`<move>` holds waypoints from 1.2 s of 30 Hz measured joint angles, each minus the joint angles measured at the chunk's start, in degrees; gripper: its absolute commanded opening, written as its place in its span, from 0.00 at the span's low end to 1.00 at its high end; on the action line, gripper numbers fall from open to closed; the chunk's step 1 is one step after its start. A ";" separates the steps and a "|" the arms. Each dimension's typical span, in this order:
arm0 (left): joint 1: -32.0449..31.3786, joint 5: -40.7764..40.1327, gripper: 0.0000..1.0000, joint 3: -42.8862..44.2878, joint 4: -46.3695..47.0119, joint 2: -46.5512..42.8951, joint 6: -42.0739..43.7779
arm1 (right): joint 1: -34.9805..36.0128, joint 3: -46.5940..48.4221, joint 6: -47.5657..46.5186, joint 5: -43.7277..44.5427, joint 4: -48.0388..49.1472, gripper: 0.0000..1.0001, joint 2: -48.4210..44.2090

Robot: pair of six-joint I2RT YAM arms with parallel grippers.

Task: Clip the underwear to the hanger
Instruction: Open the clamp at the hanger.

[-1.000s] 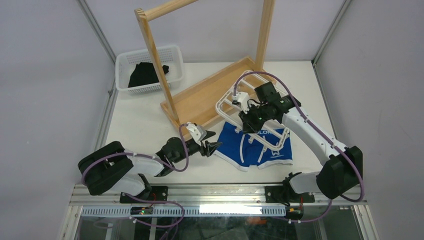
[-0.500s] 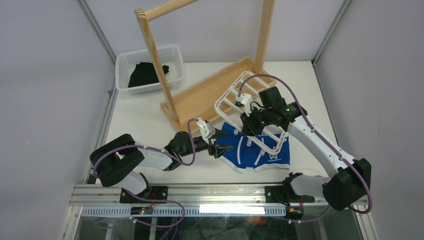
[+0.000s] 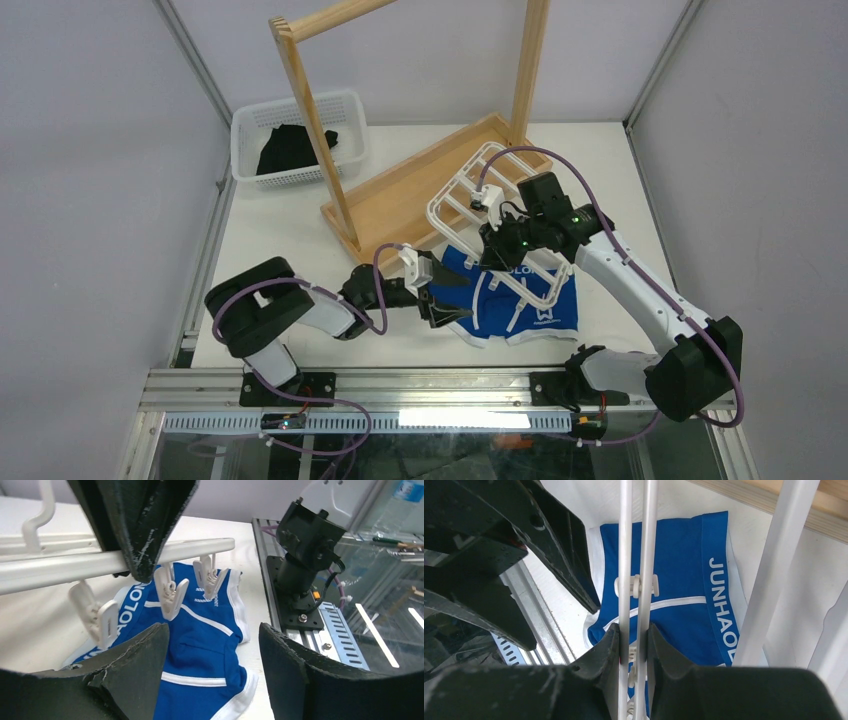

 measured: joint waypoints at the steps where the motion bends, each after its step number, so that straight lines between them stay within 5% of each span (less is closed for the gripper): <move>1: 0.00 0.94 0.66 0.17 1.27 1.20 0.39 | 0.00 0.00 -0.02 -0.17 0.02 0.00 0.00; 9: 0.00 7.69 0.64 6.16 8.22 10.62 1.07 | 0.00 0.00 -0.33 -1.33 0.02 0.00 -0.02; 36: 0.00 5.01 0.71 15.06 8.70 20.37 -0.70 | -0.52 0.00 -1.38 -3.08 0.42 0.00 -1.99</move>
